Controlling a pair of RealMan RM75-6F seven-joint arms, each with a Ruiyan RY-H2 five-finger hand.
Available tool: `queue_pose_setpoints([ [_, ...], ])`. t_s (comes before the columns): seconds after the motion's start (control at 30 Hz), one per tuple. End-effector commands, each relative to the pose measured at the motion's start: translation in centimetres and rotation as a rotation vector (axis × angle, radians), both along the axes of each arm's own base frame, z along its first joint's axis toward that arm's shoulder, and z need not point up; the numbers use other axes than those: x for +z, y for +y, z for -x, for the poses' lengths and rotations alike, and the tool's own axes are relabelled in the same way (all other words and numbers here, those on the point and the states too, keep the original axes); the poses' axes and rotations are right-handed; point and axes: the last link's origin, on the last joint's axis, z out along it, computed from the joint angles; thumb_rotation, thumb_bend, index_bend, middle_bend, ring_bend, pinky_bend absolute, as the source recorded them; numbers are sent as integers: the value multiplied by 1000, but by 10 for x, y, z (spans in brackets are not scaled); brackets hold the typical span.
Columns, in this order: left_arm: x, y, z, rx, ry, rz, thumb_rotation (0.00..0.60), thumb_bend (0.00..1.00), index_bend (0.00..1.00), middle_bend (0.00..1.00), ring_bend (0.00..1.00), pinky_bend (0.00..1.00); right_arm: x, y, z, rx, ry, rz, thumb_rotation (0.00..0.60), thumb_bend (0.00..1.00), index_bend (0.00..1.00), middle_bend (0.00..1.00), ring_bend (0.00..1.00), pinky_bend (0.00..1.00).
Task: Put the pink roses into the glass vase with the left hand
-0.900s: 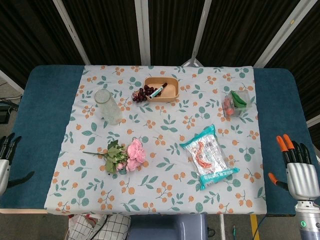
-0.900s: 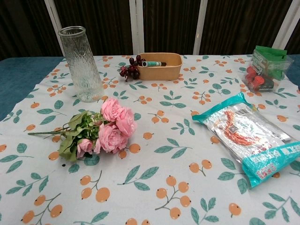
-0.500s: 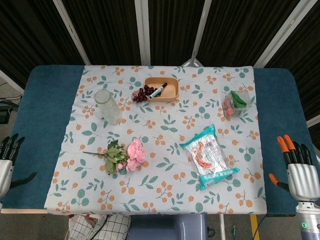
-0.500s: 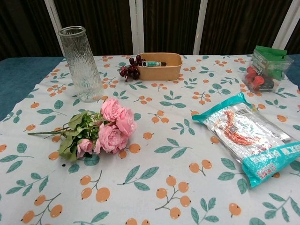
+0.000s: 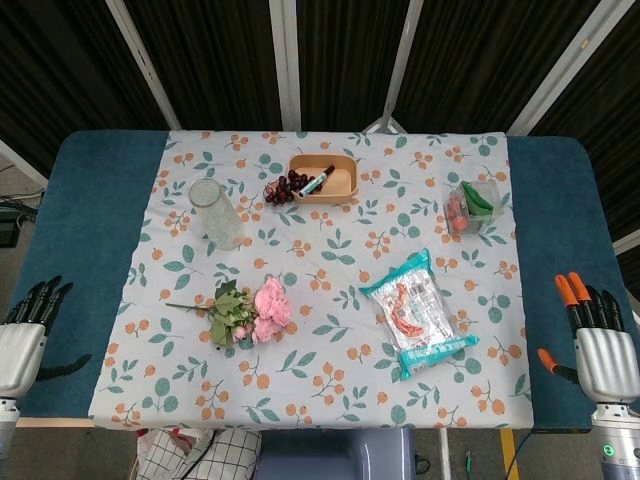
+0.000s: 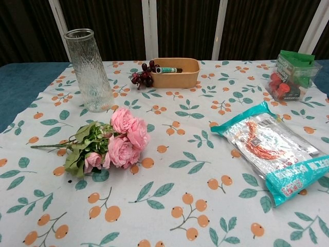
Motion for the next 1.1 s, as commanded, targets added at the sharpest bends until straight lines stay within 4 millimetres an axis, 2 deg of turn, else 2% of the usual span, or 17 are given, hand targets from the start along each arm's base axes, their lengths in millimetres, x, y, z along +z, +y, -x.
queue_pose_setpoints([
  [0.03, -10, 6, -10, -24, -19, 40, 600, 146, 35, 0, 0, 161, 0, 0, 1, -1, 1, -2, 600, 213, 0, 0, 0, 25],
  [0.1, -24, 15, -21, -42, -51, 122, 600, 137, 34, 0, 0, 139, 0, 0, 1, -3, -3, -11, 600, 213, 0, 0, 1, 24],
  [0.23, -55, 39, -39, -70, 9, 250, 600, 125, 33, 0, 0, 92, 1, 0, 1, -5, -11, -12, 600, 213, 0, 0, 1, 24],
  [0.43, -97, 57, -65, -121, 65, 317, 600, 125, 32, 0, 0, 69, 3, 0, 3, -15, -27, -9, 600, 211, 0, 0, 0, 24],
  [0.83, -161, 85, -112, -209, 38, 309, 600, 124, 49, 12, 2, 77, 7, 0, 5, -23, -36, -8, 600, 211, 0, 0, 1, 11],
  [1.1, -189, 98, -135, -254, -2, 266, 600, 138, 100, 80, 57, 146, 8, 1, 6, -18, -41, -6, 600, 211, 0, 0, 1, 11],
])
